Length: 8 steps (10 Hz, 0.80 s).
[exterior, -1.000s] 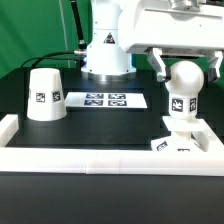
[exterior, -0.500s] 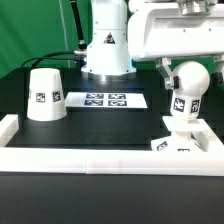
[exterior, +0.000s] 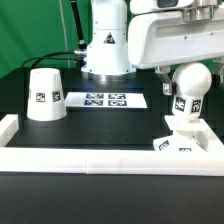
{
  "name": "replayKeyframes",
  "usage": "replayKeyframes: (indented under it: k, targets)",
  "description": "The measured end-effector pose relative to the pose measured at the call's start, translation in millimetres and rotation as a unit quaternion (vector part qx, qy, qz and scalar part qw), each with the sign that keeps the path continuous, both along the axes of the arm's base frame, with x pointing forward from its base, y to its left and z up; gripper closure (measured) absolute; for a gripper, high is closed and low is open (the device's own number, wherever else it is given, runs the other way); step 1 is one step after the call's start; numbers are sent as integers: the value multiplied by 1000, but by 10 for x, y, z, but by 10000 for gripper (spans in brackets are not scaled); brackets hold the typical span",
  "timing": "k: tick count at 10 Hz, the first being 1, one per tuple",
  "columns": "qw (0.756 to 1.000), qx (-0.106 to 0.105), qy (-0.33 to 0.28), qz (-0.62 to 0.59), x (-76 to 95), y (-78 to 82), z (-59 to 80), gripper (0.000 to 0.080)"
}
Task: Assemble lamp
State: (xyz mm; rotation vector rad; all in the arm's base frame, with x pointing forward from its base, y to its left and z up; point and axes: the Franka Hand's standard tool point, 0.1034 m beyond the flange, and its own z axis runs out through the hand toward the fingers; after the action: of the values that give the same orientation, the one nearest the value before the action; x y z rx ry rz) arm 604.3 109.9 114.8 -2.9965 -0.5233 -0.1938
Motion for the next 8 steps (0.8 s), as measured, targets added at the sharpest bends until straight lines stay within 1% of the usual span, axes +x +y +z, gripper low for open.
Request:
replayKeyframes:
  k: [3, 4, 8]
  targets:
    - [1000, 0, -2, 0, 10, -22, 3, 101]
    - [1000, 0, -3, -1, 24, -26, 15, 229]
    - [1000, 2, -2, -11, 24, -26, 14, 223]
